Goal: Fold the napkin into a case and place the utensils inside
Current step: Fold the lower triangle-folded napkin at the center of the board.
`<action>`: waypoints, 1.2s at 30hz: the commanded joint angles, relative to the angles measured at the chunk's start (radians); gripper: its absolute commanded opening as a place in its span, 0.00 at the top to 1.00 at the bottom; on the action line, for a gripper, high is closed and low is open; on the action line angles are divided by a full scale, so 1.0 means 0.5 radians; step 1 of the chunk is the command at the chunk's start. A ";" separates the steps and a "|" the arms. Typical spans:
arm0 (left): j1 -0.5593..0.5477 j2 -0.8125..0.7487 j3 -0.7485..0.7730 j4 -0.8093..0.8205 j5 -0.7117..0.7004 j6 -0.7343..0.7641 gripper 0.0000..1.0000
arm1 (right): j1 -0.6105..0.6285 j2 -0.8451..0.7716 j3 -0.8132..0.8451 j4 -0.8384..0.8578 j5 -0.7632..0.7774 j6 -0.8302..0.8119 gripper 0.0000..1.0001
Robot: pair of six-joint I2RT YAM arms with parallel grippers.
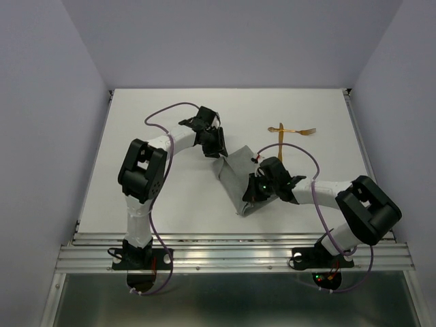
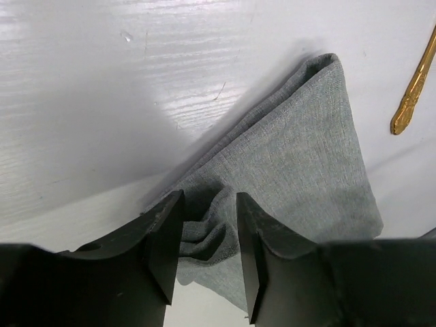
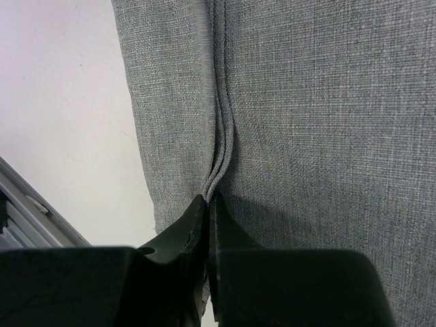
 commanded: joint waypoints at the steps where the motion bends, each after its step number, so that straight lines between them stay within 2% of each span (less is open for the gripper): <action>1: -0.004 -0.145 0.111 0.008 -0.103 0.064 0.51 | -0.026 0.064 -0.045 0.066 -0.049 0.015 0.99; 7: -0.001 -0.271 0.084 -0.038 -0.245 0.101 0.50 | -0.044 0.091 -0.051 0.106 -0.092 0.027 0.99; 12: -0.004 -0.317 0.004 -0.005 -0.257 0.095 0.50 | -0.044 0.116 -0.054 0.121 -0.113 0.033 0.99; 14: -0.004 -0.339 -0.045 0.014 -0.245 0.091 0.53 | -0.062 0.119 -0.057 0.125 -0.122 0.033 0.99; 15: -0.004 -0.342 -0.061 0.023 -0.248 0.091 0.57 | -0.062 0.119 -0.054 0.128 -0.122 0.033 0.99; 16: -0.004 -0.354 -0.079 0.032 -0.251 0.097 0.66 | -0.062 0.119 -0.054 0.125 -0.125 0.033 0.99; 17: -0.004 -0.375 -0.122 0.041 -0.254 0.101 0.91 | -0.062 0.119 -0.051 0.125 -0.128 0.033 0.99; 18: -0.007 -0.397 -0.153 0.075 -0.272 0.101 1.00 | -0.062 0.119 -0.051 0.128 -0.135 0.033 0.99; 27: -0.007 -0.394 -0.312 0.066 -0.297 0.165 1.00 | -0.062 0.125 -0.042 0.128 -0.147 0.033 0.99; 36: -0.010 -0.320 -0.285 0.121 -0.076 0.180 1.00 | -0.062 0.125 -0.039 0.128 -0.141 0.042 0.99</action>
